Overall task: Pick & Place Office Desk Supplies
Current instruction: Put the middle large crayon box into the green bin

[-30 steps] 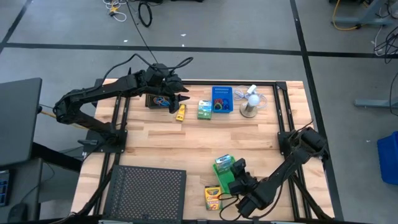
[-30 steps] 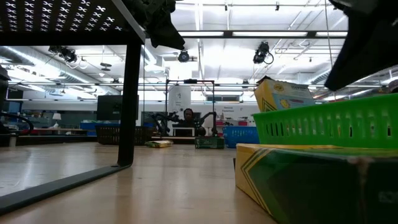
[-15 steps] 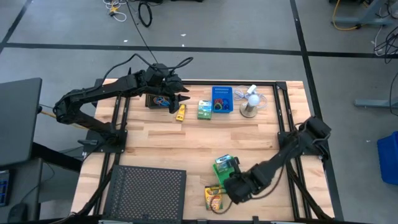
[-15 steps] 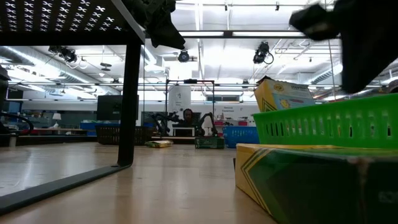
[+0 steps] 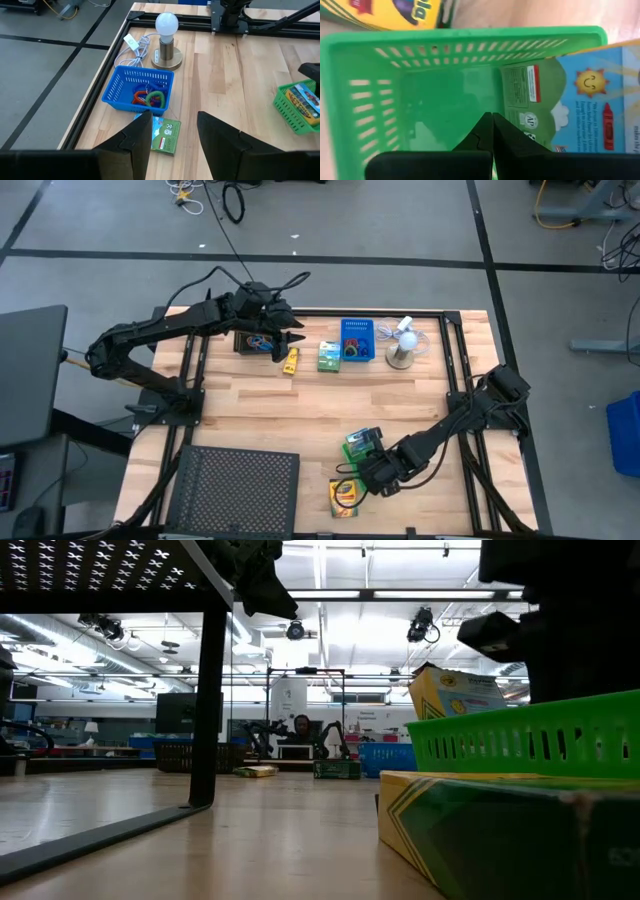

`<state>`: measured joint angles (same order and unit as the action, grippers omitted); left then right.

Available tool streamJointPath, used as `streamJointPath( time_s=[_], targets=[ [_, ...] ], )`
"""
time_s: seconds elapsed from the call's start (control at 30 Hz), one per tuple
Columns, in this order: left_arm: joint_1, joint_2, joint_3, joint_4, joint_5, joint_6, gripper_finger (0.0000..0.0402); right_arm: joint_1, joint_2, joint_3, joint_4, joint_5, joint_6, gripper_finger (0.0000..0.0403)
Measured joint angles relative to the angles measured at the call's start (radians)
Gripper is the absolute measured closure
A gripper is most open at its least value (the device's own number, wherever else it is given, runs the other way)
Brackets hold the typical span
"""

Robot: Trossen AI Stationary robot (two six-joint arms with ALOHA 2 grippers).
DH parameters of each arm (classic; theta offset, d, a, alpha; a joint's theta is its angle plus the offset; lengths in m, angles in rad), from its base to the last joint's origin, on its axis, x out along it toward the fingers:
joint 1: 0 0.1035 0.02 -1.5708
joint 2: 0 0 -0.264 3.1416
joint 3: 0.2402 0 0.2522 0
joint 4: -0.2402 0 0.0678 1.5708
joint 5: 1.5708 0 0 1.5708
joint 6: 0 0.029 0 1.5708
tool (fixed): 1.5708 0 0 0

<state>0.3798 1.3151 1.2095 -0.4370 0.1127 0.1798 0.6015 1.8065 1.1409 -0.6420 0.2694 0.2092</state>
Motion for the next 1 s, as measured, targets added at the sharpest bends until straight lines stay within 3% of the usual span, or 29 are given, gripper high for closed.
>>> streamJointPath(
  time_s=[0.43,1.0],
  targets=[
    [0.001,0.000,0.000,0.004,0.000,0.000,0.0236,0.000,0.000,-0.050,0.044,0.082,0.010,0.0403],
    [0.001,0.000,0.000,0.008,-0.008,0.000,0.0236,-0.019,0.048,-0.050,0.038,0.097,-0.012,0.0403]
  ],
)
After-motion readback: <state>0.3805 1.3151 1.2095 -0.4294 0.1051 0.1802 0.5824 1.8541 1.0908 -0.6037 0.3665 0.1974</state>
